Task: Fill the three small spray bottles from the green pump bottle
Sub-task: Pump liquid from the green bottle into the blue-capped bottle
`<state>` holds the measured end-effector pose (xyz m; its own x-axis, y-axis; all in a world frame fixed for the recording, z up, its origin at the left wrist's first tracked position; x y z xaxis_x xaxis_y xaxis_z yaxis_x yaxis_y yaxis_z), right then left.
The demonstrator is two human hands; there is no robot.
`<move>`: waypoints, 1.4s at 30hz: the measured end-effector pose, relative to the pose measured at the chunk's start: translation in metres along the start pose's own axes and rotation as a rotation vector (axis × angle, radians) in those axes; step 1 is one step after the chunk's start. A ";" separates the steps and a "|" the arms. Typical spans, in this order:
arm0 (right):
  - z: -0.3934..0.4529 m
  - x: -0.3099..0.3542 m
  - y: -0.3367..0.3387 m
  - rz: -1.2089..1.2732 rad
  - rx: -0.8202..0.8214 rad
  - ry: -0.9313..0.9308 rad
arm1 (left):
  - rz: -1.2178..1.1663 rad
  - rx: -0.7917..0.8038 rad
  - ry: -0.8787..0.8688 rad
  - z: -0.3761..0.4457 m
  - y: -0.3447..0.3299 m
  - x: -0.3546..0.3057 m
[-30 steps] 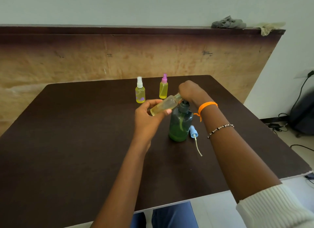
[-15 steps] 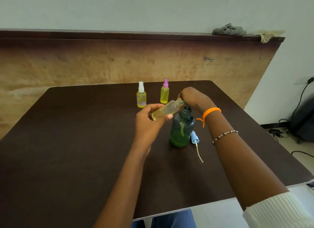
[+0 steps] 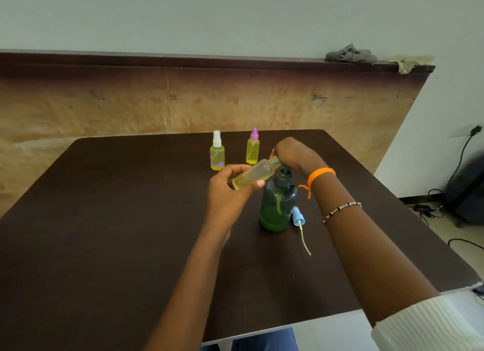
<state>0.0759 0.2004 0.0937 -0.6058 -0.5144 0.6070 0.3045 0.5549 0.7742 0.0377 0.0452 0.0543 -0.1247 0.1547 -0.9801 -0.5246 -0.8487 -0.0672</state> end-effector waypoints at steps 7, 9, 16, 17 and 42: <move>0.007 -0.014 -0.005 -0.023 -0.076 -0.041 | -0.001 -0.016 0.021 -0.001 0.001 0.008; 0.011 -0.014 -0.002 -0.050 -0.080 -0.060 | -0.011 -0.016 0.018 -0.002 0.001 0.006; 0.010 0.011 0.020 0.099 -0.018 -0.030 | -0.037 0.010 0.015 -0.001 0.000 0.002; 0.012 0.011 0.022 0.109 -0.048 -0.030 | -0.041 0.009 0.016 0.000 0.000 0.002; 0.009 -0.005 0.011 -0.071 -0.227 -0.111 | -0.039 -0.001 0.005 0.002 0.003 0.008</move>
<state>0.0754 0.2155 0.0979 -0.7049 -0.4648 0.5357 0.4078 0.3524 0.8423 0.0330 0.0450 0.0467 -0.0998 0.1846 -0.9777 -0.5278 -0.8428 -0.1053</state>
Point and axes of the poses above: each hand's wrist, its own z-axis towards the middle knuckle, its own y-axis out of the back of the hand, x = y × z, the point moved 9 cm from there along z, towards the middle knuckle, and after that the axes turned 1 degree about -z, right-handed, at the moved point
